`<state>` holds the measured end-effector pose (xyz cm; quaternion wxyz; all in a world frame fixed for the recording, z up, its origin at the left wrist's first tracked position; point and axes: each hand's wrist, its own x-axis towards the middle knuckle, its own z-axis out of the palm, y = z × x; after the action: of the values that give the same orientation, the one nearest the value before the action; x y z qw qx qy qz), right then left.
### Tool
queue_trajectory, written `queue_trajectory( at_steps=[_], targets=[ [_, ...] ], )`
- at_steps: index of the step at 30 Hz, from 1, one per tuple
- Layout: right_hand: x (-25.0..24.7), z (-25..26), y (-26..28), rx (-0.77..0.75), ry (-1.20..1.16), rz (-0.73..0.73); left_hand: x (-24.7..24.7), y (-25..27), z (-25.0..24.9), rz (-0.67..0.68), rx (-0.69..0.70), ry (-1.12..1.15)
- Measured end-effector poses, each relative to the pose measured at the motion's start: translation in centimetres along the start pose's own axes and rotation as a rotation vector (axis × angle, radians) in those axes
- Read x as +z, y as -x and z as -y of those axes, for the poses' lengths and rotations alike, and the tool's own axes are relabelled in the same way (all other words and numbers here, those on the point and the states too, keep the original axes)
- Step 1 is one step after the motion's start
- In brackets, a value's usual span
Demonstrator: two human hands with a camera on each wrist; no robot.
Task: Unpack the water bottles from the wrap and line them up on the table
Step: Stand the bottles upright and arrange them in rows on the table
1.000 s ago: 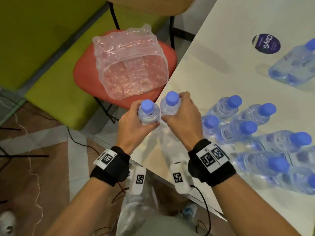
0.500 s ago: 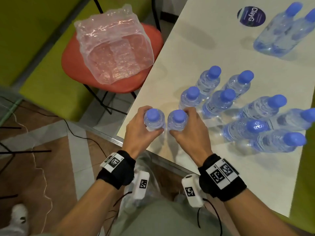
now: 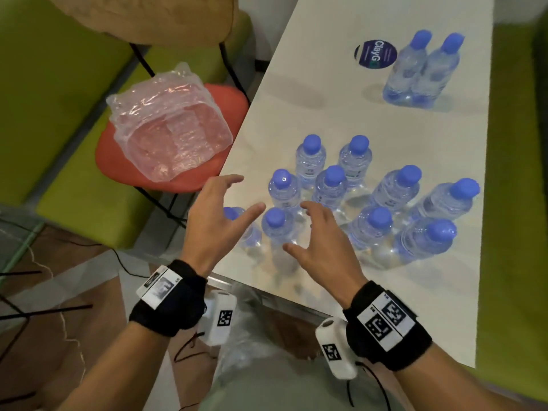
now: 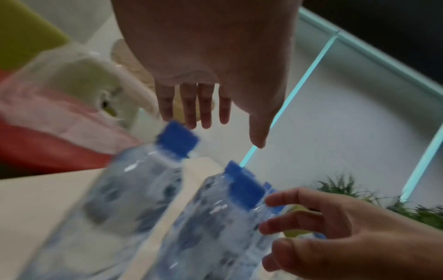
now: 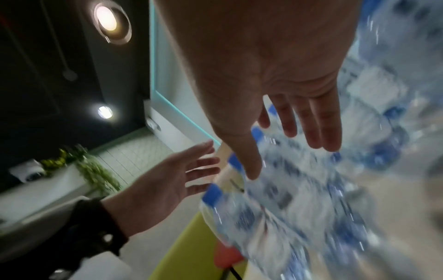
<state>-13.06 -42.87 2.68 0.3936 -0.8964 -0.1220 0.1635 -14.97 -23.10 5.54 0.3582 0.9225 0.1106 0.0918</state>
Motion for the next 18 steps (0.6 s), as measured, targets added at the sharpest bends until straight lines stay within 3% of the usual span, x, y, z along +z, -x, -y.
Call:
queue_trajectory(
  at_steps=[4, 9, 14, 18],
  targets=[
    [-5.5, -1.6, 2.3, -0.061, 0.002, -0.082, 1.7, -0.8, -5.9, -0.002, 0.2, -0.051],
    [-13.5, -3.9, 3.8, -0.08, 0.063, -0.177, 5.0, -1.0, -12.0, 0.104, 0.295, -0.077],
    [-19.9, -5.5, 2.1, -0.016, 0.402, -0.006, 6.8, -4.1, -15.2, 0.243, 0.316, -0.299],
    [-21.4, -6.2, -0.9, 0.018, 0.569, 0.123, 8.2, -7.8, -16.1, 0.376, 0.278, -0.492]
  ],
)
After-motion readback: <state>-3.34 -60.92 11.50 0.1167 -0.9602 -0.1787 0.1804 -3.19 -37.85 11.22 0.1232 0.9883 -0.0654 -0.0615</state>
